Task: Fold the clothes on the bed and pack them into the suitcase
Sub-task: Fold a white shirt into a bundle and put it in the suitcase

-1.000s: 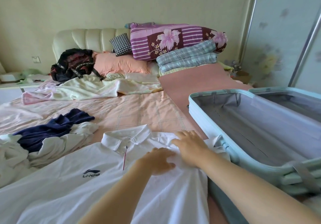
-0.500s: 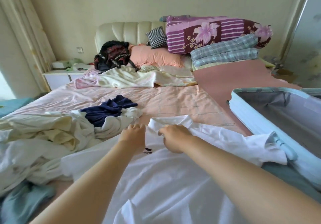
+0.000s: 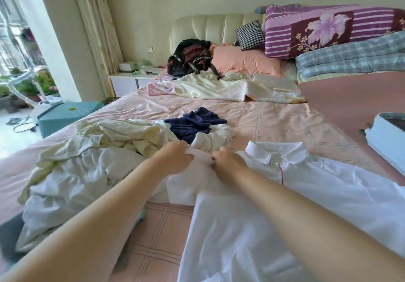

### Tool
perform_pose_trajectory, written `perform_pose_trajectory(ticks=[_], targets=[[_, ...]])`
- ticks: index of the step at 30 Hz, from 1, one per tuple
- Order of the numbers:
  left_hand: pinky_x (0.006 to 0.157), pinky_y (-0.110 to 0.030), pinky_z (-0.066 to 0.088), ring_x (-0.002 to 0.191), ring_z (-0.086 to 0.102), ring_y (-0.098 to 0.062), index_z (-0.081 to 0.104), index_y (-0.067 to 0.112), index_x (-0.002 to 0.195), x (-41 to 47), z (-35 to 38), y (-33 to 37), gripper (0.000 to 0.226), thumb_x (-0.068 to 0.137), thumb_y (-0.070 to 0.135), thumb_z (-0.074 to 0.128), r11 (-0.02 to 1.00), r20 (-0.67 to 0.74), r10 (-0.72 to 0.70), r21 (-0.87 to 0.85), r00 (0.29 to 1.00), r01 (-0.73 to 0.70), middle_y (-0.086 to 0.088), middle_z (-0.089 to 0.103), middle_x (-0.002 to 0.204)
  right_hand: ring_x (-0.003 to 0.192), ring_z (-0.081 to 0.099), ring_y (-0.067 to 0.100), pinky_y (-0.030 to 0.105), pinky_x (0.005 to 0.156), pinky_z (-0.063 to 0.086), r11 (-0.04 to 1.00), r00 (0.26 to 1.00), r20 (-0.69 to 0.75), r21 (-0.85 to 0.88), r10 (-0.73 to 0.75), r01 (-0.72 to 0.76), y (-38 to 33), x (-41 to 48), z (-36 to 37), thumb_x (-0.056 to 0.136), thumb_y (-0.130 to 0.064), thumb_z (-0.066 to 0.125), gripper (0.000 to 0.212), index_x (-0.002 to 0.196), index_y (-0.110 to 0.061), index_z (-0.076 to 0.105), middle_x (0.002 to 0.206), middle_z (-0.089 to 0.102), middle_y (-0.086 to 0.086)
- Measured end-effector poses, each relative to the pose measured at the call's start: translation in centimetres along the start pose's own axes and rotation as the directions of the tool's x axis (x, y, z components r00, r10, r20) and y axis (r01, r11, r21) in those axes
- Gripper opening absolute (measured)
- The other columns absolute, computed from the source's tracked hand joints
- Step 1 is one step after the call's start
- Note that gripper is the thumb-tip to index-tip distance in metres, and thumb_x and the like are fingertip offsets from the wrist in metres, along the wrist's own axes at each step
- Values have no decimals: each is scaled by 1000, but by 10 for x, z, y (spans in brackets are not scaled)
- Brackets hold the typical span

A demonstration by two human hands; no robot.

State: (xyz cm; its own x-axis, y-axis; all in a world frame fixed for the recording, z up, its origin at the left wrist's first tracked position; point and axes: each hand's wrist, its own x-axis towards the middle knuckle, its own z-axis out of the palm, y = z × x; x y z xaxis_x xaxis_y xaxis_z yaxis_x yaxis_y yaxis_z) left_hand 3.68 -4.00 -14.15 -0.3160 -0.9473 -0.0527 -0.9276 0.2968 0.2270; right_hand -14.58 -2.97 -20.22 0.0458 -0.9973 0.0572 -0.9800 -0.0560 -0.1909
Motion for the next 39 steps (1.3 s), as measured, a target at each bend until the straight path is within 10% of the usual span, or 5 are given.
perform_pose_trajectory(ticks=[4, 9, 12, 20, 39], targets=[[71, -33, 42, 97, 59, -29, 51, 14, 120, 14, -22, -6, 29, 101, 36, 50, 962, -244, 24, 269, 970, 43, -8, 60, 114, 107, 57, 36, 38, 84, 43, 966, 951, -276, 250, 140, -70, 3, 13, -10, 97, -15, 49, 19, 115, -10, 54, 133, 46, 15], [103, -36, 35, 127, 45, -28, 41, 17, 136, 12, -4, -10, 53, 87, 11, 59, 855, -337, -3, 487, 941, 177, -9, 47, 136, 144, 33, 31, 38, 112, 35, 963, 993, 62, 243, 102, -114, 7, -8, -10, 85, -28, 71, 91, 156, -24, 15, 166, -4, 10], [103, -34, 29, 117, 43, -24, 49, 23, 124, -6, 18, 2, 44, 84, 6, 55, 890, -351, 241, 452, 905, -62, -2, 47, 124, 137, 41, 35, 42, 110, 38, 995, 999, 32, 85, 41, -44, 15, -39, -11, 91, -27, 63, 67, 150, -31, 32, 165, 0, 6], [75, -30, 53, 73, 65, -16, 65, 24, 86, -110, 44, 71, 36, 87, 60, 57, 932, 333, 281, -317, 900, -173, 8, 68, 79, 96, 59, 17, 32, 82, 50, 969, 998, 21, 238, 63, -67, 17, -155, -29, 89, -26, 57, 10, 97, -30, 63, 99, 57, -10], [53, -15, 38, 78, 61, -14, 74, 24, 106, -294, 2, 24, 51, 89, -7, 37, 930, 648, -12, 287, 762, -230, 5, 72, 102, 48, 53, -3, 24, 50, 47, 902, 871, 445, 432, -209, -4, -76, -325, -40, 89, -16, 70, 11, 97, -22, 67, 84, 62, -7]])
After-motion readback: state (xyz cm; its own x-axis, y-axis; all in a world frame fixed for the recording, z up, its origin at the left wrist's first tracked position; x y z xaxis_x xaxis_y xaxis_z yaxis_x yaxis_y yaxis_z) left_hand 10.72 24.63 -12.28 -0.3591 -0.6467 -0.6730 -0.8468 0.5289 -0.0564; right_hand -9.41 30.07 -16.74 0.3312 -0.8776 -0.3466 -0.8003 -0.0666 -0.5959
